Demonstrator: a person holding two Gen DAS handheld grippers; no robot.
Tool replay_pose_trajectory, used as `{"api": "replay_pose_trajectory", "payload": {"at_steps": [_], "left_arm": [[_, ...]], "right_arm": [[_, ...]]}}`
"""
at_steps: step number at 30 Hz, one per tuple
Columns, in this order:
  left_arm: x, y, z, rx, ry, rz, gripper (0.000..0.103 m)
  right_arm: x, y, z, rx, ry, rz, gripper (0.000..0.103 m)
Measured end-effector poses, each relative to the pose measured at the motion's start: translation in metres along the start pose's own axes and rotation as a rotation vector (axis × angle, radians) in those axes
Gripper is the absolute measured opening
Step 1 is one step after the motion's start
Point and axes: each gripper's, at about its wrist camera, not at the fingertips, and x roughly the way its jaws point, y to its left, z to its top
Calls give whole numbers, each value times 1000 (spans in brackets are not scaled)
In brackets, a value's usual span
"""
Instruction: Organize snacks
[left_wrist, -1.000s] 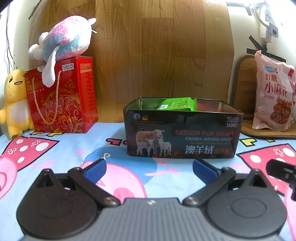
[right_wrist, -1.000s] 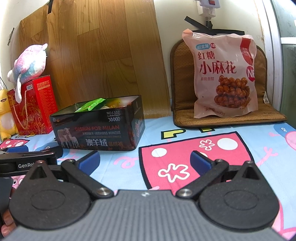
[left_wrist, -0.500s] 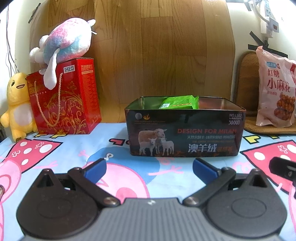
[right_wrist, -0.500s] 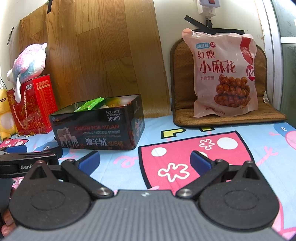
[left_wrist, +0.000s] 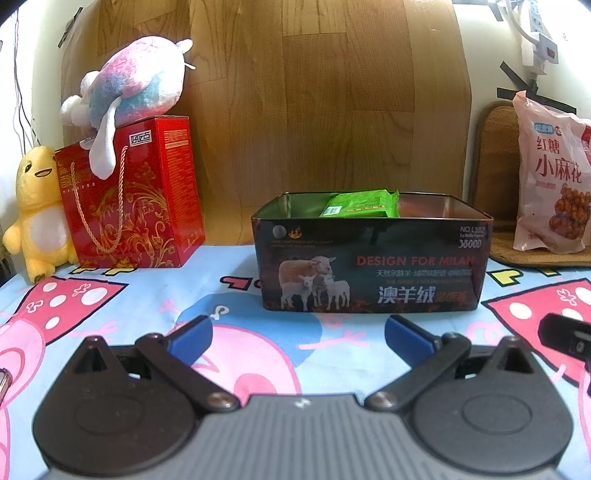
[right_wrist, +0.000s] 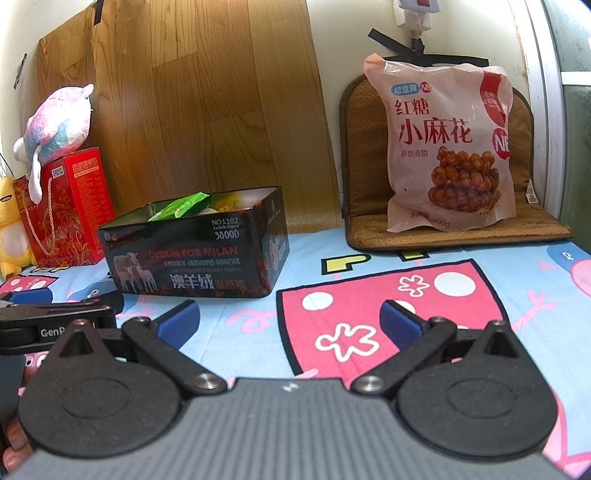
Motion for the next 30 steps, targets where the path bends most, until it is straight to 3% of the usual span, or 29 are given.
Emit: {"api": "replay_pose_trajectory", "payload": {"at_steps": [30], "left_arm": [[2, -3, -1, 28, 12, -1, 103]], "right_arm": [[-1, 0, 0, -1, -8, 32, 103]]}}
